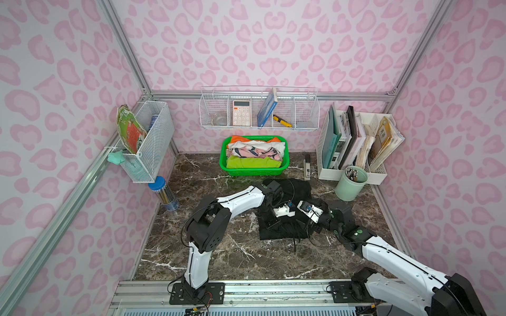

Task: Roll up the shorts
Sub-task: Roll the shorts at the center of the board.

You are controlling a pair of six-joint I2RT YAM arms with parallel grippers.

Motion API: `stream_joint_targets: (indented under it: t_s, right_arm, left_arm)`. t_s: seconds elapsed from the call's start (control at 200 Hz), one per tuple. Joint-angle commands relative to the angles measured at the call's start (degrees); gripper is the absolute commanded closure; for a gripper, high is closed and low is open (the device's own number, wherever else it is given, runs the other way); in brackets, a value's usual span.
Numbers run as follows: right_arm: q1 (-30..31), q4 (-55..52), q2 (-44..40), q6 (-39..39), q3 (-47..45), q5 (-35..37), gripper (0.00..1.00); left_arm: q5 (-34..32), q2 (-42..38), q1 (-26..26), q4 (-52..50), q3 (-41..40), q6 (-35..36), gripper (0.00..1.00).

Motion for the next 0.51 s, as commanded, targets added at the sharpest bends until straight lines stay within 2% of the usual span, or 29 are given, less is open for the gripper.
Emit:
stream_joint_targets:
  t_s: [0.0, 0.21, 0.501]
  right_arm:
    - [4.67, 2.45, -0.76, -9.09, -2.48, 3.63, 0.02]
    - [11.69, 1.73, 1.07, -15.42, -5.68, 9.52, 0.02]
    - [16.93, 3.63, 9.78, -19.04, -5.37, 12.45, 0.02]
  left_arm:
    - [3.86, 2.9, 0.96, -6.94, 3.07, 1.09, 0.93]
    - [6.94, 8.9, 3.01, -13.13, 8.72, 1.69, 0.92]
    - [7.17, 17.22, 4.55, -19.68, 16.33, 2.01, 0.94]
